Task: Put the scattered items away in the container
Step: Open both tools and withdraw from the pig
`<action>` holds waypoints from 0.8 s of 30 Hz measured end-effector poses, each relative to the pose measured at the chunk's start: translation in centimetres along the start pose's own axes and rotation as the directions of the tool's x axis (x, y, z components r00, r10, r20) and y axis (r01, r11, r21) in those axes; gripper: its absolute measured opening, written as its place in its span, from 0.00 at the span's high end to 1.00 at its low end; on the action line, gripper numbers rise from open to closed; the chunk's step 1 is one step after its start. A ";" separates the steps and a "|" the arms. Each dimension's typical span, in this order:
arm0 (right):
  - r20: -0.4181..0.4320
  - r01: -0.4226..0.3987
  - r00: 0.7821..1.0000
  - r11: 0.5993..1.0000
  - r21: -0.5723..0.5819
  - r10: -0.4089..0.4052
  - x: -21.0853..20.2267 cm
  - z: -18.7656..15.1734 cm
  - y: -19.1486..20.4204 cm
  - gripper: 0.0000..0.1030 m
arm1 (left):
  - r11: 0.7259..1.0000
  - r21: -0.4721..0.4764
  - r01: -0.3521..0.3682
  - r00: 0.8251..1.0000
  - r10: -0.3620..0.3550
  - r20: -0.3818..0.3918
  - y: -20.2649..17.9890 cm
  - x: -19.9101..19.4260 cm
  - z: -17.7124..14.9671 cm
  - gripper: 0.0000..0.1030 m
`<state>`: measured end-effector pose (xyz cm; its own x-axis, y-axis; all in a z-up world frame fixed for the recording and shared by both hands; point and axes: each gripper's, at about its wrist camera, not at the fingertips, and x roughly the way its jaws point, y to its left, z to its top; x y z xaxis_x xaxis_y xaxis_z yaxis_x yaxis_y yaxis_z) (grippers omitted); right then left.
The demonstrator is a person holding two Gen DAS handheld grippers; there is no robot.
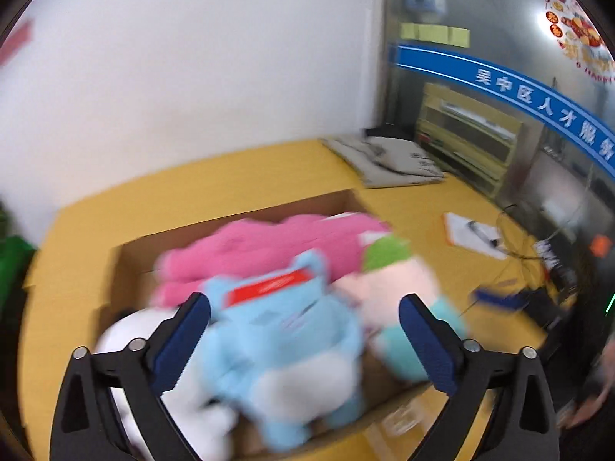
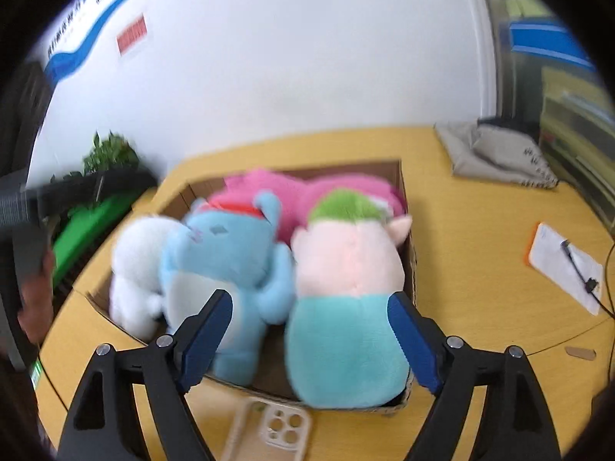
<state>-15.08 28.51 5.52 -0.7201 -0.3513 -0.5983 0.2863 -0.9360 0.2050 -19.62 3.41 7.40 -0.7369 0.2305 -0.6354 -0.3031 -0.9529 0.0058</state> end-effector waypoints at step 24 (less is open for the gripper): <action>0.040 0.152 0.988 0.988 -0.030 -0.151 -7.8 -3.7 5.2 0.19 | 0.980 -0.191 -0.049 0.986 0.017 -0.168 5.2 0.2 -12.9 0.04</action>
<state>-5.66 26.41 8.38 -0.7798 -0.2068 -0.5909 0.1924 -0.9774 0.0880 -13.61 -4.03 -2.67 -0.6297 0.1783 -0.7561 -0.1453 -0.9832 -0.1109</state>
